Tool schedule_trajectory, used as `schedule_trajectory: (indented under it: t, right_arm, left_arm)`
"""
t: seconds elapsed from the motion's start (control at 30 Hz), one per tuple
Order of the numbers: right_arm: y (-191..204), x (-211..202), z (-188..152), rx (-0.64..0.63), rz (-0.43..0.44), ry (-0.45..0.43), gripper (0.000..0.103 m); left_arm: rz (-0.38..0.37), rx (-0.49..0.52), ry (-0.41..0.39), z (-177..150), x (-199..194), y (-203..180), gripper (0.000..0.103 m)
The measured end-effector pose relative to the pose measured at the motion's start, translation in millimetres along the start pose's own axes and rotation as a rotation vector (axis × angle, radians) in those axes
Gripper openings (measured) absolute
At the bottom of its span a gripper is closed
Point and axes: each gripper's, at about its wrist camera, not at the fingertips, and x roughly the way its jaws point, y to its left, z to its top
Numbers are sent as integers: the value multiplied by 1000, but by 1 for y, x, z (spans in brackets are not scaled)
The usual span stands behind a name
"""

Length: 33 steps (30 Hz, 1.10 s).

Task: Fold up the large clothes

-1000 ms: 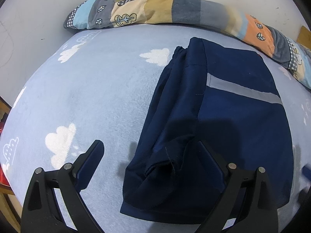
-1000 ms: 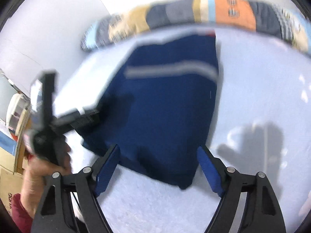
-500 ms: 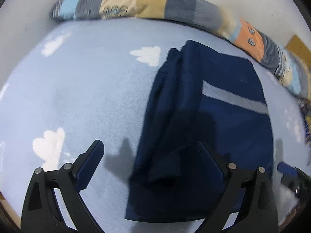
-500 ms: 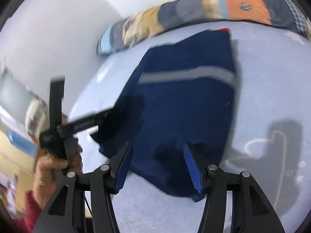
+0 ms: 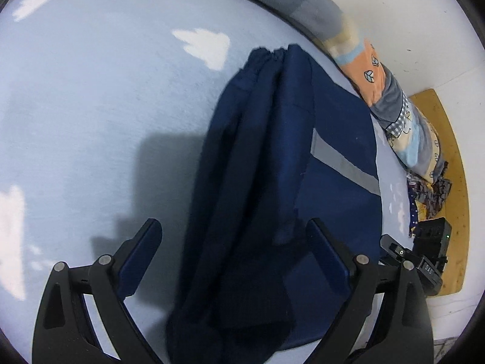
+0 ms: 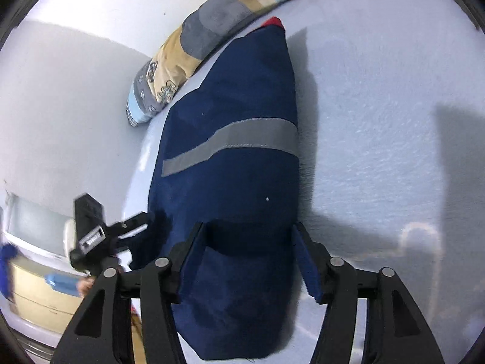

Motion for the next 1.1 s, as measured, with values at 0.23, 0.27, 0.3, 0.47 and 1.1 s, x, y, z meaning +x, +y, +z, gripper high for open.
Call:
schedule_trajectory:
  t: [0.23, 0.27, 0.3, 0.47, 1.1]
  right_arm:
    - [-9, 23, 17, 17, 56, 32, 73]
    - [-9, 27, 19, 24, 69, 39, 73]
    - [-10, 31, 21, 28, 80, 42, 74]
    - [2, 41, 20, -48, 28, 27, 72]
    - [58, -17, -2, -259, -64, -83, 45]
  left_arm:
    - [-22, 22, 19, 7, 20, -3, 96]
    - [-41, 22, 21, 6, 20, -4, 95]
    - [-57, 23, 21, 5, 20, -6, 92]
    - [78, 109, 9, 0, 27, -35, 56]
    - [55, 194, -78, -46, 0, -70, 22]
